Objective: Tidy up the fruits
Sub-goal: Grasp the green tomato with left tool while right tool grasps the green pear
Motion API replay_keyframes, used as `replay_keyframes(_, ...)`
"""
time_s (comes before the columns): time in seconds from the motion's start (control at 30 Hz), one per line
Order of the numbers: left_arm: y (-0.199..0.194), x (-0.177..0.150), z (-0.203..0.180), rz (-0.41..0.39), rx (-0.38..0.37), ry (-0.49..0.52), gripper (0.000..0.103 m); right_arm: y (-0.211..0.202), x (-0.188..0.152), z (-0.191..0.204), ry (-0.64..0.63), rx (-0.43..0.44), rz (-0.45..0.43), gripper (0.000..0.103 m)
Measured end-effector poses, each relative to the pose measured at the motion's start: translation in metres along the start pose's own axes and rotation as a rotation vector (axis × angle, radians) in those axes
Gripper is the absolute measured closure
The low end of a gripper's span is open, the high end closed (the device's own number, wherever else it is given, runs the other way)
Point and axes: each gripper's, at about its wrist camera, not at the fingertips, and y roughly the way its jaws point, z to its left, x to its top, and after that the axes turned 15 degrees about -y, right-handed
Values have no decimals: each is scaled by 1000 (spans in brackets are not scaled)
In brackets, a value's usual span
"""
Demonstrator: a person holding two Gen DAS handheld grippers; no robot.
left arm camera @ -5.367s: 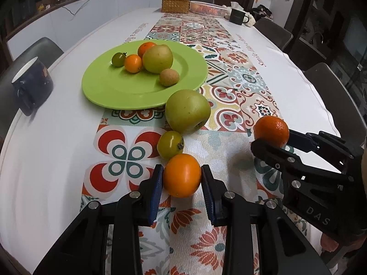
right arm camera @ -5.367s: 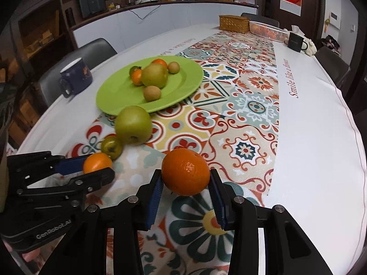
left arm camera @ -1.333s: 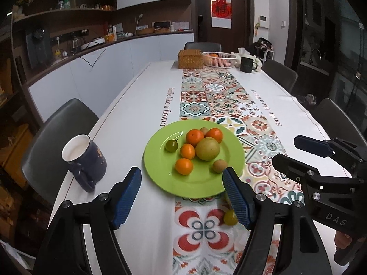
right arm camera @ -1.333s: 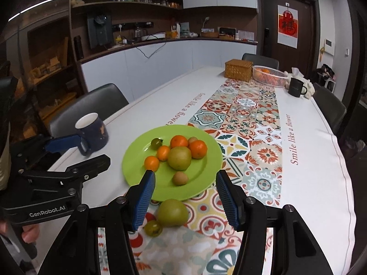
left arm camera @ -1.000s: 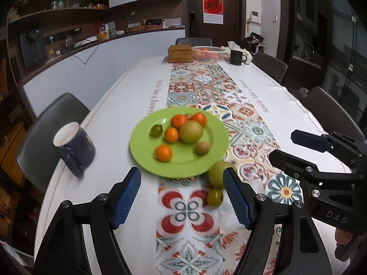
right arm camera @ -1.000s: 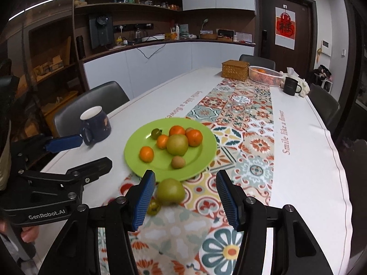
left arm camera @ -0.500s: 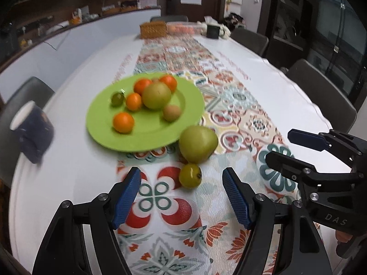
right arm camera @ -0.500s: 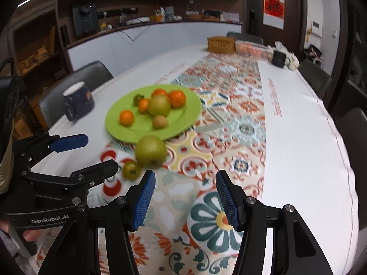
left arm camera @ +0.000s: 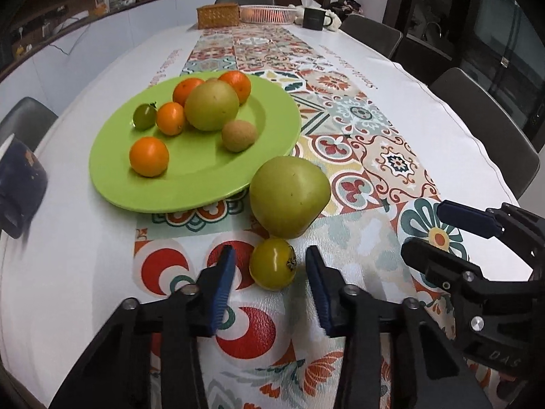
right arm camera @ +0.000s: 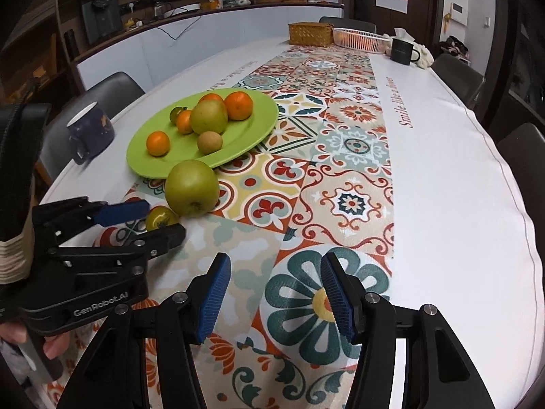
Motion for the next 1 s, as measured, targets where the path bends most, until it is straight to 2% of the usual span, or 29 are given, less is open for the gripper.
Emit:
replay_keyframes(0.1, 0, 1, 1, -7, -1, -1, 75, 3, 1, 2, 1, 5, 4, 47)
replay_keyframes(0.4, -15, -2, 11, -30, -2, -17, 76, 1, 8, 13, -18, 19, -11, 47)
replay_keyframes(0.7, -48, 3, 38, -114, 68, -57, 76, 6, 27, 34, -61, 65, -36, 47)
replay_keyframes(0.8, -52, 5, 45, -134, 82, -65, 76, 11, 37, 39, -61, 85, -47, 33)
replay_keyframes(1.0, -56, 10, 61, -143, 93, -104, 76, 28, 58, 44, -62, 92, -27, 32)
